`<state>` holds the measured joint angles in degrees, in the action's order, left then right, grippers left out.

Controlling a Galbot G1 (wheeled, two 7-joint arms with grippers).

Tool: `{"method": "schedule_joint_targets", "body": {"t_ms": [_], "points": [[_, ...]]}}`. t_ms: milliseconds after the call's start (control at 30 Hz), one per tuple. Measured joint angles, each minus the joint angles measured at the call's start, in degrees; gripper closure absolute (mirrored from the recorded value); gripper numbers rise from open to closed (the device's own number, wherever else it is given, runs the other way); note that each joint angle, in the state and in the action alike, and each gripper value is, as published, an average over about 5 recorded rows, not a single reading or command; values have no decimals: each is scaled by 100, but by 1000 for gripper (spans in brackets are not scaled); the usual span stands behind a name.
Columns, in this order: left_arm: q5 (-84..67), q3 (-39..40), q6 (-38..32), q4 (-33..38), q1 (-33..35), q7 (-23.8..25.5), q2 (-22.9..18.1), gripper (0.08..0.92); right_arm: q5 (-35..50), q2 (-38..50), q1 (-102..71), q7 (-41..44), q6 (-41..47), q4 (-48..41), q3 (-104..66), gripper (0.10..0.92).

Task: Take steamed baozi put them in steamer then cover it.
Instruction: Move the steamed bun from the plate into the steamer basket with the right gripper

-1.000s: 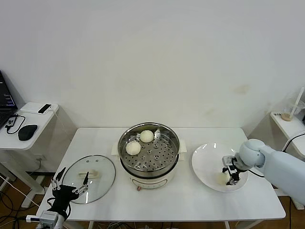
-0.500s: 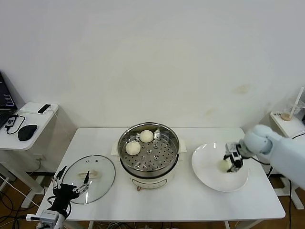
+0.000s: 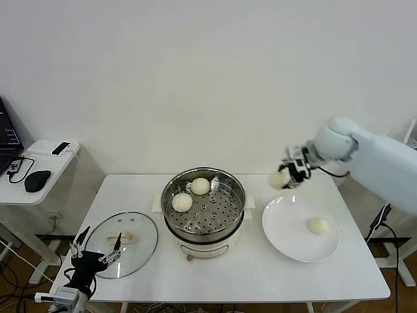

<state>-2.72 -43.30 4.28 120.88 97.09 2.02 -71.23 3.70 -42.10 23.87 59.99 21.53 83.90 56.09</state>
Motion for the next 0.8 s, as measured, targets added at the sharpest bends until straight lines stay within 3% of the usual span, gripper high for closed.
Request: {"method": "schedule_joint_targets", "body": {"t_ms": [433,800], "points": [[6,-132,10,109,112,-1,-70,177,427,-1374,281,-305,-295,-154,605,437],[-16,-237,3,209,161,-4,-143,177,61,-2160,180,-275,-969,-261,1058,438]]}}
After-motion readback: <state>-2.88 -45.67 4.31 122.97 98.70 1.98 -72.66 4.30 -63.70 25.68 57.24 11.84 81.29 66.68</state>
